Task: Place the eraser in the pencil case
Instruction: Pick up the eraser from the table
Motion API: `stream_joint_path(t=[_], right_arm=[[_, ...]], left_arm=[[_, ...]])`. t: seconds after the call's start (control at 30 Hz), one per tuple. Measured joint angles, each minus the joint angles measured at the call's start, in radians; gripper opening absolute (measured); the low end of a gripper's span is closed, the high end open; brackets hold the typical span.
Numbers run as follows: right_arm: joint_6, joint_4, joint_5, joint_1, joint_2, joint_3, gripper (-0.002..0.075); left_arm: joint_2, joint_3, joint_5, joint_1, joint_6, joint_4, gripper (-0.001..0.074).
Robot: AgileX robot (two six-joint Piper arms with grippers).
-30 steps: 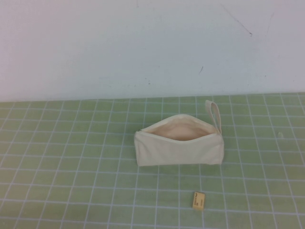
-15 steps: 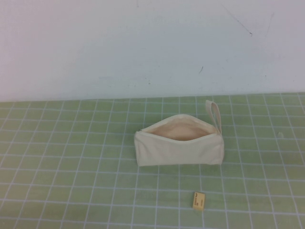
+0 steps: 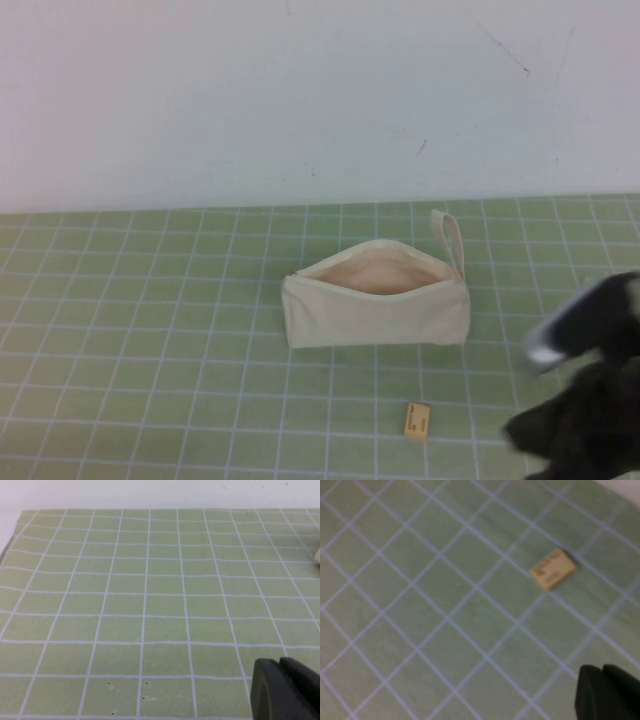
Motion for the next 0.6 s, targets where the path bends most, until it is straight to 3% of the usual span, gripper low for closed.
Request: stream_joint_path(t=[0.13,0.27,0.47,0.6], right_arm=[[0.009,-0.015,-0.057,0.192,0.194,-0.074,0.0],[0.029,-0.141,0.057,0.302,0.388,-0.229,0.0],[0.095,-0.359,0.356,0.324,0.568,-0.458,-0.0001],[0.147,-0.419,0.432,0.32,0.601,-0.548,-0.0001]], left_arm=[[0.0,0.0,0.0,0.0,0.0,0.0,-0.0001],[0.0,0.0,0.0,0.0,0.0,0.0,-0.0001],[0.0,0.0,0.0,0.0,0.0,0.0,-0.0001],[0.0,0.0,0.0,0.0,0.0,0.0,-0.0001]])
